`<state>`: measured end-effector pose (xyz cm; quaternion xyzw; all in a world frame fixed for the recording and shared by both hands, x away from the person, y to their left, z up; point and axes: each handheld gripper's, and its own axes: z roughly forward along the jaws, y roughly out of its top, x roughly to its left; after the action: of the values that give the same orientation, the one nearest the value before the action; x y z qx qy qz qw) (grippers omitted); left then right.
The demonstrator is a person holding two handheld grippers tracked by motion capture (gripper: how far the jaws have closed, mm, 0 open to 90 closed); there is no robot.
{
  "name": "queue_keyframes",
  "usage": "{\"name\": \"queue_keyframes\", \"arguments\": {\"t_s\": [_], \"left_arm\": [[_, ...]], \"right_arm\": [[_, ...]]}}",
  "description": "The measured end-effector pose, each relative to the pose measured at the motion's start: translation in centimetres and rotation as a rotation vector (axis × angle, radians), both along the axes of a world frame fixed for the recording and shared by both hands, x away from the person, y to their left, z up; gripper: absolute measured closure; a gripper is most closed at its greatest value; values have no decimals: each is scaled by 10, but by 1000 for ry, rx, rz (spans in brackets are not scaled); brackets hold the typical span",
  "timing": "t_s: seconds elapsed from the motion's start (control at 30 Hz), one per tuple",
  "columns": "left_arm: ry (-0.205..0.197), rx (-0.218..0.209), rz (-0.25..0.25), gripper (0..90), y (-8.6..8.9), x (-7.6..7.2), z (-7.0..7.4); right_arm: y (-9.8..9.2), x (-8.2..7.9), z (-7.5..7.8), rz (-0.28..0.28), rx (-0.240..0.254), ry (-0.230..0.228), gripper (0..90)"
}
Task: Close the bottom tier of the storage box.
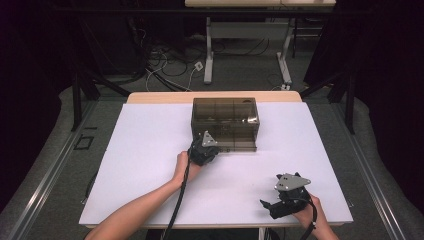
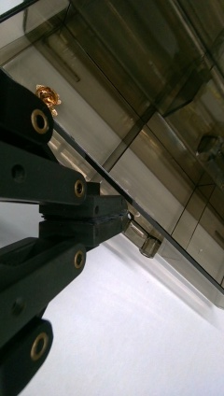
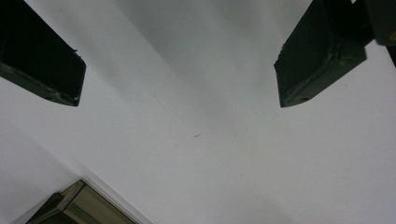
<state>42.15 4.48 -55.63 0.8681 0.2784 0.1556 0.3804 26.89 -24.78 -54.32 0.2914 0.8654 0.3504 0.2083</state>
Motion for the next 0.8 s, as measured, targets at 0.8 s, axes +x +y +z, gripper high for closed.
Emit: {"name": "queue_keyframes", "arguments": {"t_s": [0.8], "left_arm": [[-23,8,44,892,-1,18,-2]], "right_arm": [[-1,0,0,3,2,2,10]]}}
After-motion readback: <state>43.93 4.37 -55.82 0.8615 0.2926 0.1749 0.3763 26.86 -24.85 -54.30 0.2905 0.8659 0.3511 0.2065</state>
